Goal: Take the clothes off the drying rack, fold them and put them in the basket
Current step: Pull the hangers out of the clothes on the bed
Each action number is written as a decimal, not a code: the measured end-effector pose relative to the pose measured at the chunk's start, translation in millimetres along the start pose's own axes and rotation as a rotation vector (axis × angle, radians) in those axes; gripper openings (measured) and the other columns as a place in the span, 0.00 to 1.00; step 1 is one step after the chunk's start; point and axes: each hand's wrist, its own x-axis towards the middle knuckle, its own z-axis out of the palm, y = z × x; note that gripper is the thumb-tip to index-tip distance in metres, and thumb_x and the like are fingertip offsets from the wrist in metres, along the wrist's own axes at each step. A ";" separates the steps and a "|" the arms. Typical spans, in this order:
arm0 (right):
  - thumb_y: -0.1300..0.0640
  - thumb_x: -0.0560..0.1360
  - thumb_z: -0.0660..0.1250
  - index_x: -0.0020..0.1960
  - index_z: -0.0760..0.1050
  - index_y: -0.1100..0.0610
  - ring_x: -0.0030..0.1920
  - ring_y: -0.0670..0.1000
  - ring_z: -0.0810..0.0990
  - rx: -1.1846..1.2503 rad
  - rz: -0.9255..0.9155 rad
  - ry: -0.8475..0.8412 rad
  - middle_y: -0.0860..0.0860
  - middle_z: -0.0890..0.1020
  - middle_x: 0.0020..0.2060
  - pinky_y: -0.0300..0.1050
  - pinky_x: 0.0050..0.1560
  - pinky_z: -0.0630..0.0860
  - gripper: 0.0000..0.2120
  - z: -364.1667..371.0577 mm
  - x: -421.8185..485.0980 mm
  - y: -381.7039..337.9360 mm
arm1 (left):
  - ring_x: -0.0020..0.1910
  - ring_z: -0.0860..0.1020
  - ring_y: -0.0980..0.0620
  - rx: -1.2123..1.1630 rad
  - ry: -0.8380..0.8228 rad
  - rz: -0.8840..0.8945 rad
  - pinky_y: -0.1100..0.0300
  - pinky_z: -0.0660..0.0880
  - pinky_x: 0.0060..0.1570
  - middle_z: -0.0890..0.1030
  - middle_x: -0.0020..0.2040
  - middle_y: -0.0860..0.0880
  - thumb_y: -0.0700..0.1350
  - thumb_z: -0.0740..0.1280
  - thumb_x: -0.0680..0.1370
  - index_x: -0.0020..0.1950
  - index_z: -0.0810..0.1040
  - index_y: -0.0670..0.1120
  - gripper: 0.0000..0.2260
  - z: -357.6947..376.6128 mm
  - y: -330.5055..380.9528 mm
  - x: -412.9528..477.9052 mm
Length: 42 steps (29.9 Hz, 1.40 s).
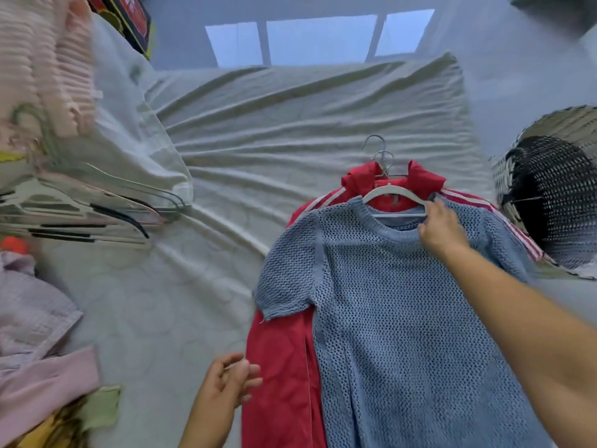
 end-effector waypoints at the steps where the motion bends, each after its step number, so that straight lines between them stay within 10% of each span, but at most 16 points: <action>1: 0.61 0.79 0.56 0.75 0.53 0.61 0.74 0.57 0.53 -0.026 -0.014 -0.007 0.56 0.53 0.75 0.56 0.71 0.55 0.26 -1.6 13.9 1.0 | 0.28 0.81 0.56 0.012 0.003 0.001 0.58 0.72 0.35 0.83 0.32 0.49 0.35 0.59 0.79 0.48 0.72 0.46 0.07 10.4 -3.1 -1.0; 8: 0.52 0.75 0.65 0.64 0.66 0.57 0.63 0.59 0.68 -0.352 -0.086 -0.039 0.57 0.73 0.61 0.55 0.61 0.64 0.20 9.1 51.2 8.2 | 0.29 0.81 0.53 0.074 0.124 -0.023 0.54 0.73 0.38 0.83 0.33 0.49 0.33 0.60 0.78 0.48 0.73 0.45 0.08 22.3 -18.3 -12.2; 18: 0.54 0.74 0.68 0.39 0.68 0.54 0.34 0.58 0.77 0.099 -0.516 0.178 0.52 0.73 0.30 0.43 0.29 0.60 0.10 -110.8 -67.7 30.9 | 0.34 0.80 0.46 0.116 0.144 0.078 0.62 0.75 0.30 0.81 0.41 0.39 0.33 0.63 0.76 0.50 0.74 0.42 0.06 13.9 26.7 -61.8; 22: 0.47 0.71 0.59 0.39 0.65 0.51 0.25 0.53 0.75 0.083 -0.734 0.395 0.48 0.76 0.26 0.37 0.24 0.57 0.08 -181.6 -145.3 -2.3 | 0.47 0.80 0.58 0.317 0.112 0.399 0.65 0.75 0.45 0.83 0.47 0.52 0.60 0.72 0.66 0.48 0.78 0.57 0.14 15.3 100.6 -90.0; 24: 0.47 0.71 0.58 0.39 0.67 0.50 0.25 0.52 0.75 0.099 -0.819 0.465 0.47 0.76 0.27 0.37 0.23 0.56 0.08 -214.9 -185.1 -27.9 | 0.55 0.72 0.69 0.534 0.169 0.748 0.67 0.69 0.54 0.78 0.55 0.62 0.69 0.63 0.64 0.53 0.74 0.63 0.21 12.6 147.7 -109.1; 28: 0.42 0.72 0.58 0.41 0.66 0.48 0.30 0.47 0.72 0.158 -0.865 0.561 0.45 0.73 0.29 0.37 0.24 0.62 0.10 -267.1 -257.7 -77.2 | 0.60 0.70 0.58 0.852 0.165 1.123 0.60 0.62 0.62 0.76 0.60 0.55 0.67 0.56 0.68 0.63 0.74 0.51 0.30 0.9 230.1 -148.6; 32: 0.37 0.70 0.58 0.43 0.65 0.45 0.39 0.42 0.72 0.233 -0.856 0.481 0.42 0.73 0.34 0.30 0.35 0.67 0.12 -303.0 -307.3 -107.5 | 0.36 0.73 0.59 0.683 0.097 1.224 0.67 0.67 0.38 0.75 0.32 0.55 0.63 0.57 0.68 0.40 0.74 0.53 0.16 -55.3 273.7 -187.4; 36: 0.30 0.67 0.58 0.59 0.72 0.46 0.51 0.41 0.71 0.068 -0.830 0.454 0.37 0.75 0.49 0.29 0.48 0.66 0.28 -333.0 -344.5 -121.4 | 0.35 0.74 0.59 0.554 0.187 1.358 0.71 0.67 0.34 0.77 0.36 0.53 0.58 0.64 0.69 0.35 0.75 0.52 0.10 -131.5 296.2 -218.6; 42: 0.30 0.63 0.66 0.43 0.81 0.43 0.45 0.35 0.79 0.637 -0.739 0.287 0.39 0.83 0.42 0.26 0.44 0.71 0.19 -330.6 -398.1 -174.6 | 0.37 0.75 0.65 0.518 0.176 1.386 0.76 0.66 0.36 0.78 0.40 0.60 0.47 0.70 0.71 0.37 0.75 0.54 0.05 -229.3 321.8 -226.9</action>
